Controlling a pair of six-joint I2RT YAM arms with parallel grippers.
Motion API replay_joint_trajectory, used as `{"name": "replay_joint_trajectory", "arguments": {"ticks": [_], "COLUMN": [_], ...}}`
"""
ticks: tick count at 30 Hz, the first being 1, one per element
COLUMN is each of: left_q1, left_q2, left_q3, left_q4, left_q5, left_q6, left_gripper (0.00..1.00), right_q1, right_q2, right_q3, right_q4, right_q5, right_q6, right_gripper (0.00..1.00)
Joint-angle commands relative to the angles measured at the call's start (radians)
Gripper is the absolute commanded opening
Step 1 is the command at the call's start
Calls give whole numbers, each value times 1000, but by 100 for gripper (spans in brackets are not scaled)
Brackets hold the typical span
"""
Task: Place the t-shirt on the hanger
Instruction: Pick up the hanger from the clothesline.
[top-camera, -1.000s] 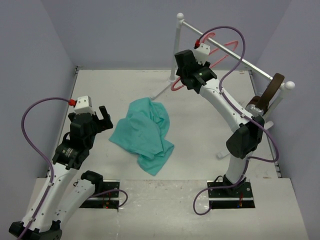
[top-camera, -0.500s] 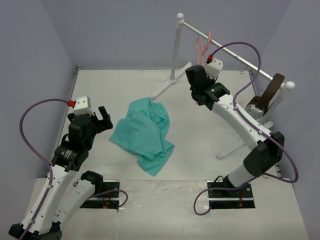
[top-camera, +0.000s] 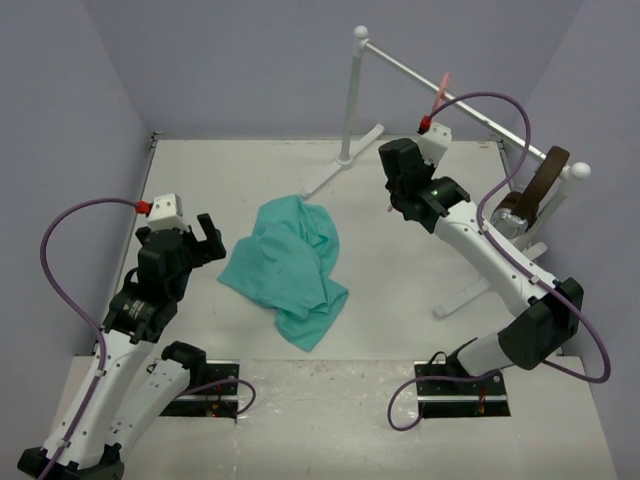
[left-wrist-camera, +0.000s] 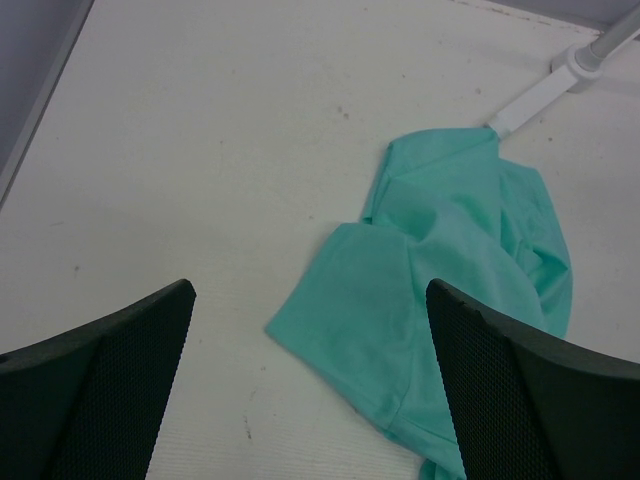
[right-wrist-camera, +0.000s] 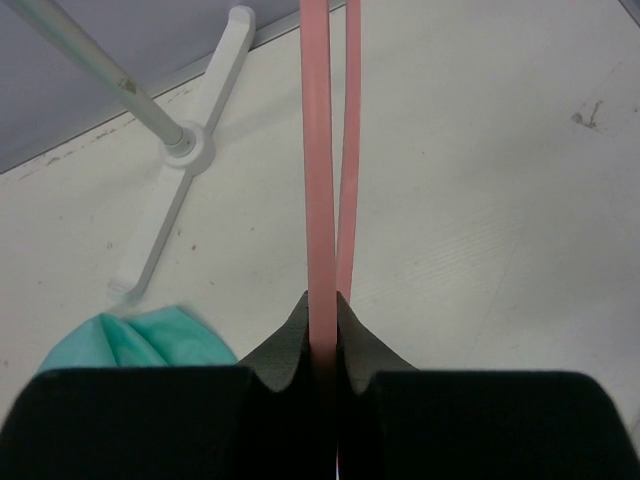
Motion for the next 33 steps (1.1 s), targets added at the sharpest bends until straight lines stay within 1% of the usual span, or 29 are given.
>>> {"name": "replay_joint_trajectory", "arguments": {"ticks": [1, 11, 16, 18, 21, 23, 26, 28, 33], "left_q1": [6, 6, 6, 6, 6, 6, 6, 6, 3], "left_q2": [-5, 11, 18, 30, 45, 60, 86, 104, 195], "left_q3": [-6, 1, 3, 4, -9, -28, -39, -32, -32], "left_q4": [45, 42, 53, 57, 77, 103, 143, 153, 178], "left_q5": [3, 8, 39, 85, 176, 253, 309, 343, 458], "left_q6": [9, 8, 14, 15, -4, -41, -67, -77, -103], "left_gripper": [100, 100, 100, 100, 100, 100, 100, 100, 100], "right_q1": [-3, -3, -4, -2, -1, -3, -3, -3, -2], "right_q2": [-54, -142, -172, -197, -243, -293, -358, -385, -482], "right_q3": [-9, 7, 40, 55, 30, -30, -79, -100, -157], "right_q4": [67, 65, 27, -31, -91, -99, -90, -96, -199], "right_q5": [-1, -82, -86, -147, -205, -222, -211, -232, -433], "right_q6": [-55, -215, -264, -268, -265, -273, -305, -326, -339], "right_gripper": [0, 0, 0, 0, 0, 0, 0, 0, 0]}}
